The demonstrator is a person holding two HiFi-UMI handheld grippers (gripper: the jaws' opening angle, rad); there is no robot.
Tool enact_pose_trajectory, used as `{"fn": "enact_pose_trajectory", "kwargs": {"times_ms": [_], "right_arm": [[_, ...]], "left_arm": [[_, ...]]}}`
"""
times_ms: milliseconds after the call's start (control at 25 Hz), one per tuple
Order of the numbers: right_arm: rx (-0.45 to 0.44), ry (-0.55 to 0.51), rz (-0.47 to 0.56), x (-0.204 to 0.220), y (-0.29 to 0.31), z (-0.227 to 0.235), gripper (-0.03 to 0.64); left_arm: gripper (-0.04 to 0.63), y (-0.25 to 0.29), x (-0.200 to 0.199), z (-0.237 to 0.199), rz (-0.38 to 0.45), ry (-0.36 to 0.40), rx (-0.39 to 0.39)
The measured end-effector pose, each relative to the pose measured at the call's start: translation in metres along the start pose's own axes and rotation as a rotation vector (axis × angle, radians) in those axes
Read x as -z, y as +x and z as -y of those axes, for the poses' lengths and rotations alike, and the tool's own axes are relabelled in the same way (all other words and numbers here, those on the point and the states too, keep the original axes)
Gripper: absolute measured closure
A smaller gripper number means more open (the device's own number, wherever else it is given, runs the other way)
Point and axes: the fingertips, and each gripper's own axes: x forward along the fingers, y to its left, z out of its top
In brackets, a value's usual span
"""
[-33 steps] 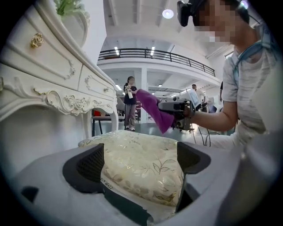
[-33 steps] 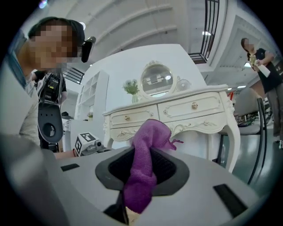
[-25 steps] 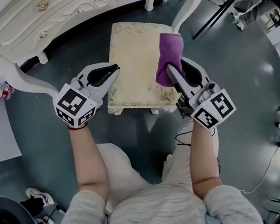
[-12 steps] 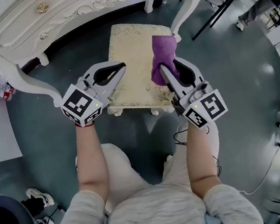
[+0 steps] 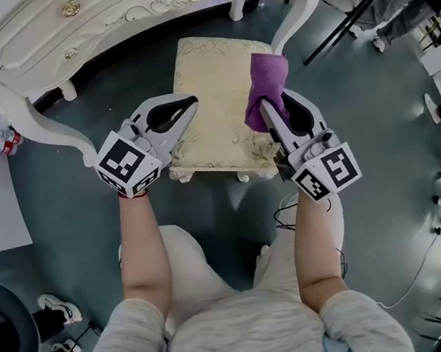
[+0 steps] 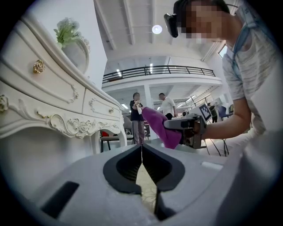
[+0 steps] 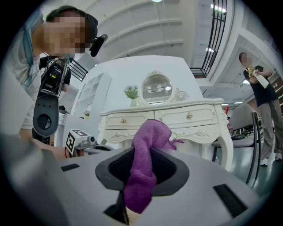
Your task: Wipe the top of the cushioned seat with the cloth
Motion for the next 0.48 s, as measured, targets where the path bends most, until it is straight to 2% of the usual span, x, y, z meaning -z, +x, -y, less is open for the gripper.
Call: {"fn": "enact_pose_trajectory", "kwargs": {"times_ms": [480], "right_arm": [[0.016,-0.001,0.002,0.0042,0.0021,0.0015,0.52]], "left_arm": [[0.581,-0.0027,0.0024,-0.0061,0.001,-0.002,-0.009]]}}
